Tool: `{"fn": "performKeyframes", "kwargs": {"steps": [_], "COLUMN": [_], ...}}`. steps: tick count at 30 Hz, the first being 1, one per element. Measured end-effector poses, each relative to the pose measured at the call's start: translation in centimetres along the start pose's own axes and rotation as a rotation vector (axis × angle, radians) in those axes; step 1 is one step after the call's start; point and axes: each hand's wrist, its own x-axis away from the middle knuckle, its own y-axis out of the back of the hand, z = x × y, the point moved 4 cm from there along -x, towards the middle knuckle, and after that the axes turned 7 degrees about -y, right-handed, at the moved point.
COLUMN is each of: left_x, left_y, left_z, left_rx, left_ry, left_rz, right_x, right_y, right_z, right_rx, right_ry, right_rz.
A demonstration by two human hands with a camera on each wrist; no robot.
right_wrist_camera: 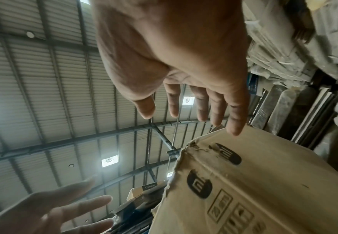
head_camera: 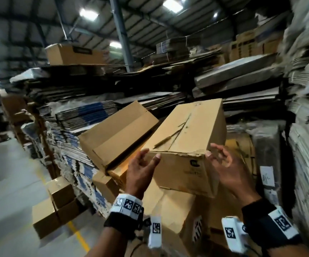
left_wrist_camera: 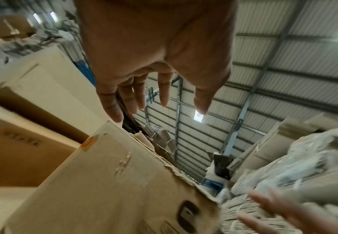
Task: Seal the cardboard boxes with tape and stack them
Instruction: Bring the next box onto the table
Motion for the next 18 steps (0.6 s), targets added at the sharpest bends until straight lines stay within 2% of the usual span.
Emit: {"fn": "performKeyframes", "kwargs": {"steps": [3,6,9,12,16,18], "left_x": [-7.0,-11.1,-13.3,-14.4,-14.6,-13.8], "left_y": [-1.9,-2.9,-3.4,-4.2,-3.9,-3.3], "left_z": [1.8,4.1,6.9,9.0,10.7,9.5], "left_rx": [-0.168,-0.209,-0.129,-0.002,0.109,0.151], "left_ry": [0.047,0.270,0.492,0.520,0.481,0.459], "left_rz": [-0.073,-0.191,-0.184,-0.097,-0.155,-0.155], "right_x": [-4.6,-7.1,-8.4,-9.1,-8.9,-8.1], "right_y": [-1.0,-2.3,-3.5,-4.1,-4.3,-4.3], "right_z": [0.1,0.3,-0.5,-1.1,-0.7,0.4], "right_rx": [0.080,0.086,0.080,0.082,0.089,0.039], "right_ry": [0.010,-0.013,-0.098,-0.163,-0.175,-0.158], "right_rz": [-0.023,0.004,0.049,0.085,0.071,0.053]}}
